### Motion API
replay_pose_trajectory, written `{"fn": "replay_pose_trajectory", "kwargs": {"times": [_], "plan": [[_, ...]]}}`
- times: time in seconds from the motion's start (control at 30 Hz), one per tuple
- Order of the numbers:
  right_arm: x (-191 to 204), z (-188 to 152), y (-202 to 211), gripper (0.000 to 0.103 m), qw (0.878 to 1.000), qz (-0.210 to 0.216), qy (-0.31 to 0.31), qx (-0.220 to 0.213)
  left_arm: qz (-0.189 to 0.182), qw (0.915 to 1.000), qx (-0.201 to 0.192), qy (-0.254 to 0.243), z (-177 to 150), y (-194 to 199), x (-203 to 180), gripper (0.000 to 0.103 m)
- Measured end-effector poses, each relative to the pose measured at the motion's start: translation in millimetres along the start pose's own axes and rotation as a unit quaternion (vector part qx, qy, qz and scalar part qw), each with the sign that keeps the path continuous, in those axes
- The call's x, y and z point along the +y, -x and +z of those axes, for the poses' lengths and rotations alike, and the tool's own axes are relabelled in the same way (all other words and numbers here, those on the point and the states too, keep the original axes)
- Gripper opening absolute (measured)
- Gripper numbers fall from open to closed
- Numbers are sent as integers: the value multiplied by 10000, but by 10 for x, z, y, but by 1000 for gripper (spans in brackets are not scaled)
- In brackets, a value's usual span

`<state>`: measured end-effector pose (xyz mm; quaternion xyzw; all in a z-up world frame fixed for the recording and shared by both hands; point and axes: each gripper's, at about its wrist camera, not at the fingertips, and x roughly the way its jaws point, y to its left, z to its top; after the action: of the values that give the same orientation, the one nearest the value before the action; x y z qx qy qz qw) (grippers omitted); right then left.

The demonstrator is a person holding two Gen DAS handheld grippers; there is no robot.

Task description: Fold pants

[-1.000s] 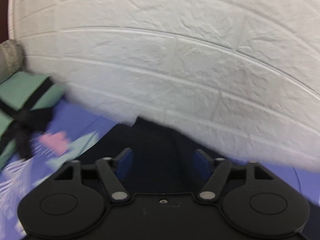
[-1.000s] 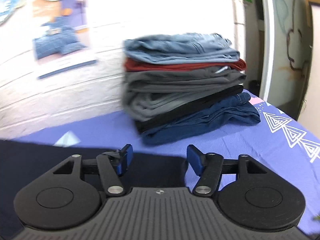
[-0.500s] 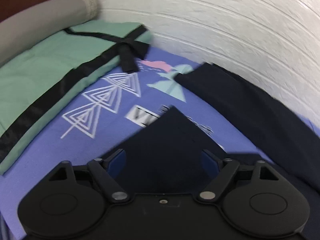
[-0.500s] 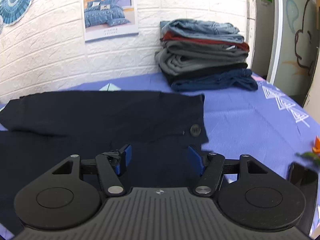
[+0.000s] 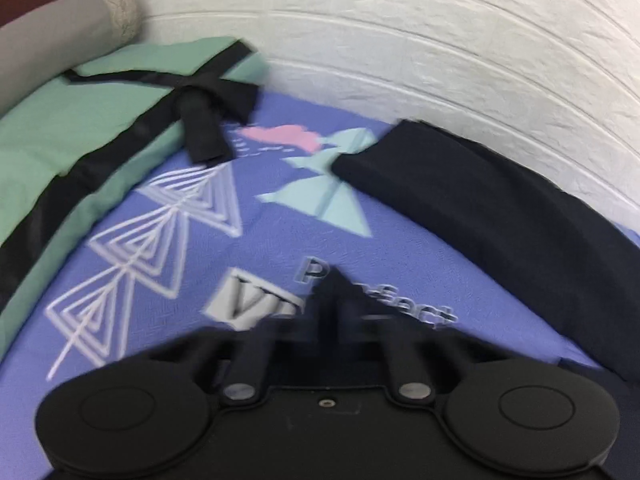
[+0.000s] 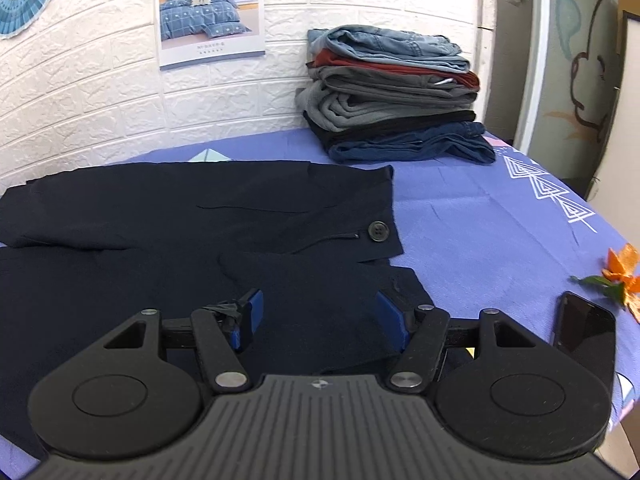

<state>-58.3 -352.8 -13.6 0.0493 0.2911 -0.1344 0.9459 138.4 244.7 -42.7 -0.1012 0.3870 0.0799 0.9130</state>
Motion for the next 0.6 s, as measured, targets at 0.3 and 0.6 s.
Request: {"fn": "replay_pose_trajectory", "kwargs": {"times": [0.3,0.6], "plan": [[-10,-59,47,102,10000,-54,-25,9,423,9945,-133,945,253,-76,444,8],[-194,-135,179,102,9991,-223,-362,-81,275,9920,-405,1163,-88,630,609,101]]}}
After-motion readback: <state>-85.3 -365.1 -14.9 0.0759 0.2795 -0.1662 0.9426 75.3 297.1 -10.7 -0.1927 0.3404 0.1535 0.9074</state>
